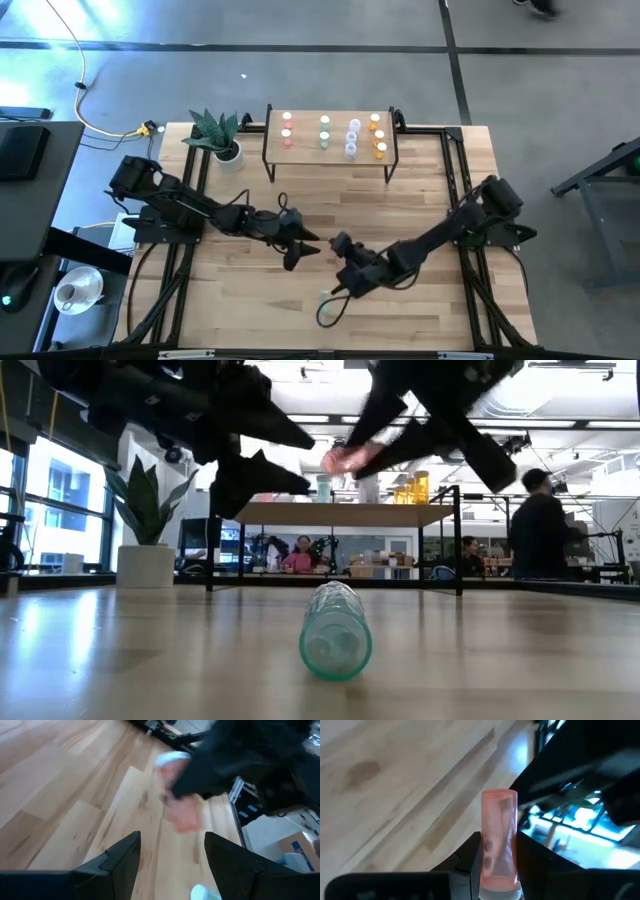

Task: Pick and place medicine bottles onto shelf by color
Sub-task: Put the pink pill bottle aligned with the other pink pill bottles on the shelf

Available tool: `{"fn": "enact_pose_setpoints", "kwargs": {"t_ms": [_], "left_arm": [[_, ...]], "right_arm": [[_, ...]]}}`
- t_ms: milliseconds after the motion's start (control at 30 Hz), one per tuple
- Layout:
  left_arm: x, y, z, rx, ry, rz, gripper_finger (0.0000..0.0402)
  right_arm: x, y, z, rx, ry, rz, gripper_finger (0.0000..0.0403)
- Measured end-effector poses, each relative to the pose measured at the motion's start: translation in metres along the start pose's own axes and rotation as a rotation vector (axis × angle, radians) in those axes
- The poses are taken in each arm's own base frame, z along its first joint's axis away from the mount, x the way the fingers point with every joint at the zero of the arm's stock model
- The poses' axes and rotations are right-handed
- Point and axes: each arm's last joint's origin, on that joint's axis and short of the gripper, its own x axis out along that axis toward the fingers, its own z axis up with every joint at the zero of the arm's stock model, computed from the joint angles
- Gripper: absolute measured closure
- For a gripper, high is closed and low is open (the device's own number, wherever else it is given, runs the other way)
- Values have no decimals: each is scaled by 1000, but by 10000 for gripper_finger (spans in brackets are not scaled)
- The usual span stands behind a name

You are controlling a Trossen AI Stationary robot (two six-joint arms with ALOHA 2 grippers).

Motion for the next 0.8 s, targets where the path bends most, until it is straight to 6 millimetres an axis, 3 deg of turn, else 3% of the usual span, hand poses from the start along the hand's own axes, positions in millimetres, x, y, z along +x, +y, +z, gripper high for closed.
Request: {"fn": "enact_pose_setpoints", "kwargs": {"t_ms": [267, 800], "left_arm": [[5, -2, -1, 37, -4, -69, 193], [5, -2, 3, 61, -46, -73, 193]], "right_arm": [[-7, -2, 22, -166, 15, -64, 318], [3, -16, 20, -237, 39, -132, 318]]}}
